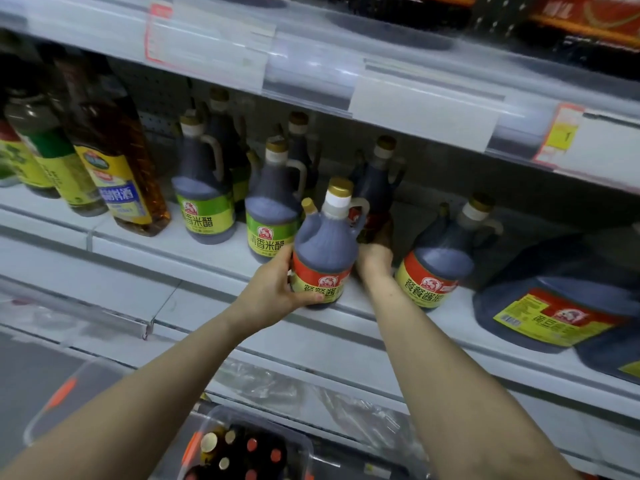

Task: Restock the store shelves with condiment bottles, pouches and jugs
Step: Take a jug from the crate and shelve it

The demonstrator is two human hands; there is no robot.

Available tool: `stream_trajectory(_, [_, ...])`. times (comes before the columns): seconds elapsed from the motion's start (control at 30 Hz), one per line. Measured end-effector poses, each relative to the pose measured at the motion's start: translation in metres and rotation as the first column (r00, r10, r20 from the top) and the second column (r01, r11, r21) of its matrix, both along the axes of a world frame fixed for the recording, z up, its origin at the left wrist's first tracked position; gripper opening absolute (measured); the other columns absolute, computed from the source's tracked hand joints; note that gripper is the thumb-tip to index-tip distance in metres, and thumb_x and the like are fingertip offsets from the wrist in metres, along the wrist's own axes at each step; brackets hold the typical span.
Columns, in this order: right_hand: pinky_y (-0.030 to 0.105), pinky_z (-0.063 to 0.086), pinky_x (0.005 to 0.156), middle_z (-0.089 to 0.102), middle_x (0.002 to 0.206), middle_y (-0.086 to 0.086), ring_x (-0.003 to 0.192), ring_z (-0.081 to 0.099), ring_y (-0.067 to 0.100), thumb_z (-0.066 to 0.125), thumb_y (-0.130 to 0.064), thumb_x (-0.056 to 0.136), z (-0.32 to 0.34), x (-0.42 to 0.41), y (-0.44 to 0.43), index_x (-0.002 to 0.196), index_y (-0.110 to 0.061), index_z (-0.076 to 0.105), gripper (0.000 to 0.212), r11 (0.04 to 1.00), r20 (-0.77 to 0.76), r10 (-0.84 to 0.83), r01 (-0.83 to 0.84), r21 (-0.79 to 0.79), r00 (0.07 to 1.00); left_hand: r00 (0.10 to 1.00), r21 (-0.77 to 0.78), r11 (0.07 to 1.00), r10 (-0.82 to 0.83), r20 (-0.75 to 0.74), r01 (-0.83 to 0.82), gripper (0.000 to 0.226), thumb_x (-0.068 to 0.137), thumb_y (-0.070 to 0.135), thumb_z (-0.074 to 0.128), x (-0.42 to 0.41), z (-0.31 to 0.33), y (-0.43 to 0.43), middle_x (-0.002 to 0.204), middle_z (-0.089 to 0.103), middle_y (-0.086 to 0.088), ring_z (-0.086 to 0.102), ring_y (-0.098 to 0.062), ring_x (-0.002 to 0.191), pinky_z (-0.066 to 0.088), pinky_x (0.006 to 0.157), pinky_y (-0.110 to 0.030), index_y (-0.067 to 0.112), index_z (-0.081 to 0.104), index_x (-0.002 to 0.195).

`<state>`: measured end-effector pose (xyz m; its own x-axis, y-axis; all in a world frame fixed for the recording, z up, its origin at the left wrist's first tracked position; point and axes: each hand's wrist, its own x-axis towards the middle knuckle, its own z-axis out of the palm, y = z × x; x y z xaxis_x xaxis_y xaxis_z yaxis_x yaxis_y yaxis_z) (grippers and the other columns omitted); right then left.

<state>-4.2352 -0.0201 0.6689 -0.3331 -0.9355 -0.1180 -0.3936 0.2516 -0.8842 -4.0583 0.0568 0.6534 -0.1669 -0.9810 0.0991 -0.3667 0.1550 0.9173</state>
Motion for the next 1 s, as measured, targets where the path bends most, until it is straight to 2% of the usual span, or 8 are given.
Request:
stream_trajectory(0.07, [-0.003, 0.035, 0.065, 0.055, 0.14, 0.014, 0.122, 0.056, 0.028, 0.057, -0.007, 0.098, -0.004, 0.0, -0.002, 0.147, -0.006, 0.042, 0.051, 1.0, -0.005, -0.007, 0.007, -0.022, 1.0, 1.0, -0.001, 1.0, 0.003, 0.007, -0.003, 0.08, 0.071, 0.022, 0.088, 0.002, 0.0, -0.001, 0.126, 0.059, 0.007, 0.06, -0.012, 0.115, 0.05, 0.094, -0.021, 0.017, 0.042, 0.136])
stream_trajectory(0.17, [0.024, 0.04, 0.097, 0.046, 0.147, 0.016, 0.126, 0.05, 0.03, 0.056, -0.025, 0.101, -0.001, 0.003, -0.003, 0.152, -0.012, 0.03, 0.058, 0.996, 0.021, -0.016, 0.015, 0.082, 1.0, 1.0, 0.007, 1.0, -0.003, 0.004, 0.003, 0.08, 0.071, 0.023, 0.088, 0.006, 0.0, -0.002, 0.124, 0.058, 0.011, 0.059, -0.009, 0.114, 0.047, 0.088, -0.009, 0.021, 0.042, 0.135])
stream_trajectory(0.3, [0.041, 0.044, 0.108, 0.047, 0.147, 0.017, 0.131, 0.05, 0.036, 0.074, -0.027, 0.09, 0.003, 0.0, 0.0, 0.152, -0.012, 0.03, 0.078, 1.0, -0.243, 0.007, -0.007, 0.0, 0.97, 1.0, 0.023, 1.0, -0.005, 0.013, 0.004, 0.08, 0.07, 0.027, 0.088, 0.005, 0.002, -0.003, 0.124, 0.057, 0.013, 0.058, -0.006, 0.112, 0.046, 0.087, -0.008, 0.023, 0.041, 0.135])
stream_trajectory(0.43, [0.045, 0.047, 0.105, 0.057, 0.137, 0.016, 0.125, 0.056, 0.036, 0.065, -0.024, 0.097, 0.002, -0.001, 0.016, 0.141, -0.009, 0.046, 0.05, 1.0, -0.192, 0.024, -0.02, 0.023, 0.981, 1.0, 0.02, 1.0, 0.015, 0.015, -0.015, 0.076, 0.069, 0.026, 0.089, 0.004, 0.0, -0.004, 0.122, 0.06, 0.01, 0.059, -0.004, 0.108, 0.049, 0.085, -0.011, 0.024, 0.043, 0.13])
stream_trajectory(0.63, [0.023, 0.042, 0.086, 0.062, 0.131, 0.009, 0.114, 0.058, 0.02, 0.036, -0.028, 0.109, -0.003, 0.01, 0.072, 0.131, -0.012, 0.057, 0.035, 0.988, 0.016, 0.064, -0.061, -0.14, 0.998, 0.999, -0.043, 0.999, 0.026, 0.036, -0.025, 0.076, 0.067, 0.026, 0.091, -0.008, 0.0, -0.012, 0.125, 0.063, -0.001, 0.062, -0.017, 0.112, 0.054, 0.094, -0.035, 0.016, 0.047, 0.128])
stream_trajectory(0.83, [-0.006, 0.034, 0.073, 0.057, 0.135, -0.001, 0.104, 0.047, 0.001, 0.037, -0.039, 0.108, 0.003, 0.007, 0.092, 0.143, -0.017, 0.051, 0.043, 0.972, 0.008, 0.04, -0.037, -0.233, 0.999, 0.999, -0.081, 0.996, 0.025, 0.036, -0.022, 0.073, 0.067, 0.029, 0.09, -0.023, 0.001, -0.02, 0.12, 0.064, 0.001, 0.062, -0.015, 0.107, 0.054, 0.093, -0.034, 0.016, 0.049, 0.126])
stream_trajectory(0.9, [0.001, 0.039, 0.086, 0.055, 0.14, 0.0, 0.113, 0.051, 0.005, 0.041, -0.043, 0.106, 0.006, 0.004, 0.093, 0.145, -0.018, 0.048, 0.047, 0.969, -0.003, 0.054, -0.054, -0.239, 0.999, 0.999, -0.083, 0.996, 0.026, 0.04, -0.023, 0.075, 0.068, 0.028, 0.09, -0.027, 0.003, -0.023, 0.122, 0.064, -0.003, 0.062, -0.017, 0.108, 0.053, 0.094, -0.033, 0.013, 0.049, 0.129])
stream_trajectory(1.0, [0.036, 0.048, 0.106, 0.052, 0.144, 0.003, 0.128, 0.052, 0.018, 0.046, -0.048, 0.102, 0.007, 0.002, 0.091, 0.148, -0.019, 0.046, 0.054, 0.973, -0.004, 0.055, -0.054, -0.226, 0.998, 0.998, -0.073, 0.997, 0.0, 0.056, 0.004, 0.076, 0.069, 0.027, 0.089, -0.031, 0.005, -0.029, 0.123, 0.064, -0.003, 0.062, -0.017, 0.108, 0.051, 0.092, -0.028, 0.01, 0.048, 0.131])
